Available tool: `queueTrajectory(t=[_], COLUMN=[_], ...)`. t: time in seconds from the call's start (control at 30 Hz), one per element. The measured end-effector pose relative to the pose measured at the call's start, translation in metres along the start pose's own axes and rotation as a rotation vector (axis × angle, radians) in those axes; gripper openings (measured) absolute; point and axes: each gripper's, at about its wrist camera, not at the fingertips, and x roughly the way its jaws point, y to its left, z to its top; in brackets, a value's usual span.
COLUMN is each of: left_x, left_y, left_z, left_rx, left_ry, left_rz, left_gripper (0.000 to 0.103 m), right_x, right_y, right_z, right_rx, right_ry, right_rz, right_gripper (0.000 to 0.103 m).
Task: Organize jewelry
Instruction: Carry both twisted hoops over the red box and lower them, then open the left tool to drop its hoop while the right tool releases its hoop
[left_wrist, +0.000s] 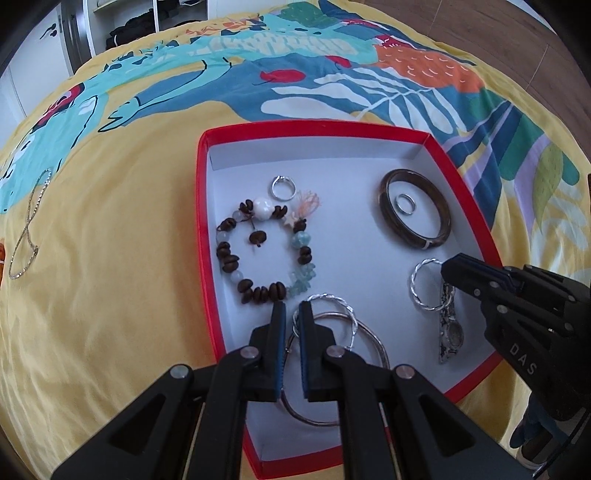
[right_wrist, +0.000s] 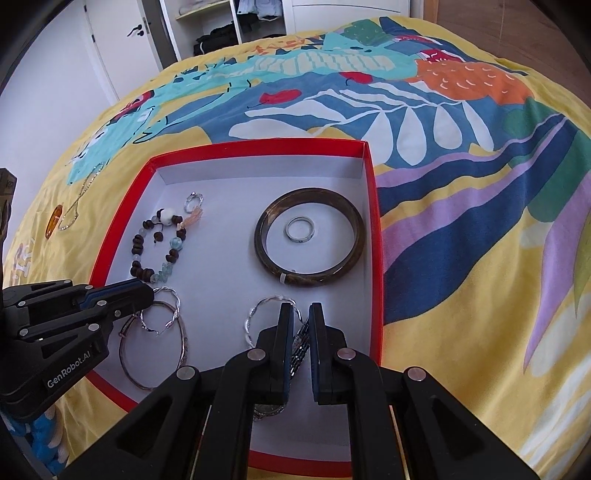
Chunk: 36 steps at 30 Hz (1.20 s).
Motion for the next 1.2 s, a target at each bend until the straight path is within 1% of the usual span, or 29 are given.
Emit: queueTrajectory(t=[0.7,0.87,0.93,1.2], left_x=[-0.0026,-0.0028,-0.0032,-0.0043], left_y=[0.0015,0.0019,0.0023,0.0033], left_z=[-0.0026,-0.0036,-0.0045,-0.0052], left_rx=[-0.017,-0.02,-0.022,-0.022], left_ry=[-0.001,0.0,0.002,0.007], left_rz=[0.001,0.0,-0.003,-0.009], left_gripper=[0.007,0.008,0.008,0.008], right_x=[0.0005,0.0003,0.0012,-0.0003], right_y=[0.0031,0.0031,0.0025,0.003], right_z=[-0.0021,-0.0023,-0.0031,-0.0061], right_rx=[-0.007,-0.008,-0.007,-0.01], right_ry=[-0.004,-0.004,0.005,0.004], right_rz=[-0.021,-0.023,-0.025,-0.025], right_gripper=[0.009,0.011,0.014,0.015])
